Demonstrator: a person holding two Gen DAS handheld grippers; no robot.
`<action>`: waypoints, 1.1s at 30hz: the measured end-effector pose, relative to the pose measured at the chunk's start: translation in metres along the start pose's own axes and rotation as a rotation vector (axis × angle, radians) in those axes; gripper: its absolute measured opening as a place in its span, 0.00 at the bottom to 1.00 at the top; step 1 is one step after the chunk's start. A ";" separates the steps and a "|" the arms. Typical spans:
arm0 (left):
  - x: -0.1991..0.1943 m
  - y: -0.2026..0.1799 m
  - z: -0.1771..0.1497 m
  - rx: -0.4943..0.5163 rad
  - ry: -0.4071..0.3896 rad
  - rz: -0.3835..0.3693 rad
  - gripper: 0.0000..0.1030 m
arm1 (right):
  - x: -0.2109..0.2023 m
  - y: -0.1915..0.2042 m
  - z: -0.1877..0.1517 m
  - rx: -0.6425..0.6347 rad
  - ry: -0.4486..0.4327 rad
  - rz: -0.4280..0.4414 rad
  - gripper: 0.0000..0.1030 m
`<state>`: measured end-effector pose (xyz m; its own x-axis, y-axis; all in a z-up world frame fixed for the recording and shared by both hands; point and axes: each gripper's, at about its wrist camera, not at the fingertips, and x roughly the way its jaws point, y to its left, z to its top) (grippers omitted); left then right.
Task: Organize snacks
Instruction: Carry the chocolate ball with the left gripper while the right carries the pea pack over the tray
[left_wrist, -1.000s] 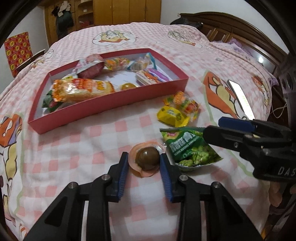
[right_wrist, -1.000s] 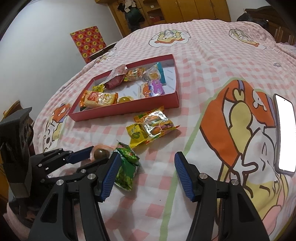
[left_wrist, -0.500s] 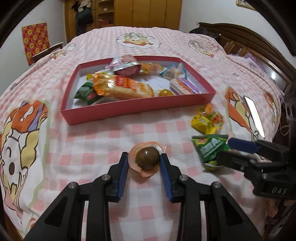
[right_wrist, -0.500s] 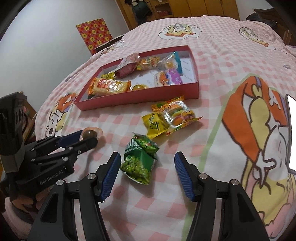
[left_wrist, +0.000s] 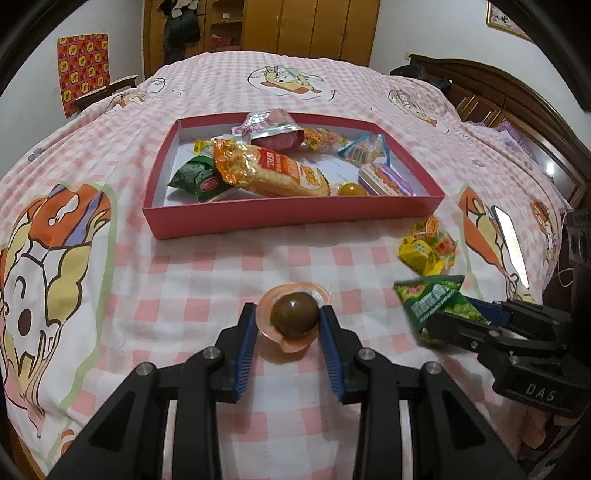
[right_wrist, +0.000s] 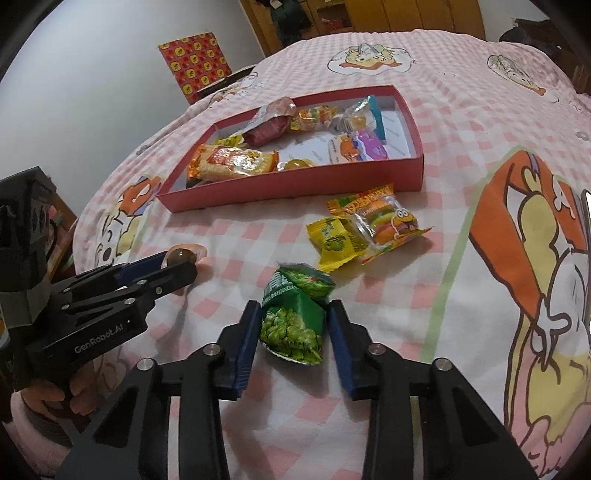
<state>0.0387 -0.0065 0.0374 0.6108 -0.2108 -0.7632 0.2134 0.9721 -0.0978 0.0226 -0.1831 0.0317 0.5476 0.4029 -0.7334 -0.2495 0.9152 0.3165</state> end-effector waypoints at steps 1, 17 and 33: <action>-0.001 0.001 0.000 -0.003 -0.003 -0.002 0.34 | -0.001 0.001 0.000 -0.004 -0.004 0.000 0.32; -0.019 0.003 0.019 -0.017 -0.055 -0.008 0.34 | -0.017 0.020 0.019 -0.075 -0.054 0.011 0.31; -0.022 0.003 0.068 0.002 -0.122 0.008 0.34 | -0.018 0.021 0.068 -0.101 -0.118 -0.025 0.31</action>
<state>0.0778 -0.0057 0.0971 0.7008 -0.2137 -0.6806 0.2091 0.9737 -0.0904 0.0614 -0.1703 0.0923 0.6434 0.3834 -0.6626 -0.3103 0.9219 0.2320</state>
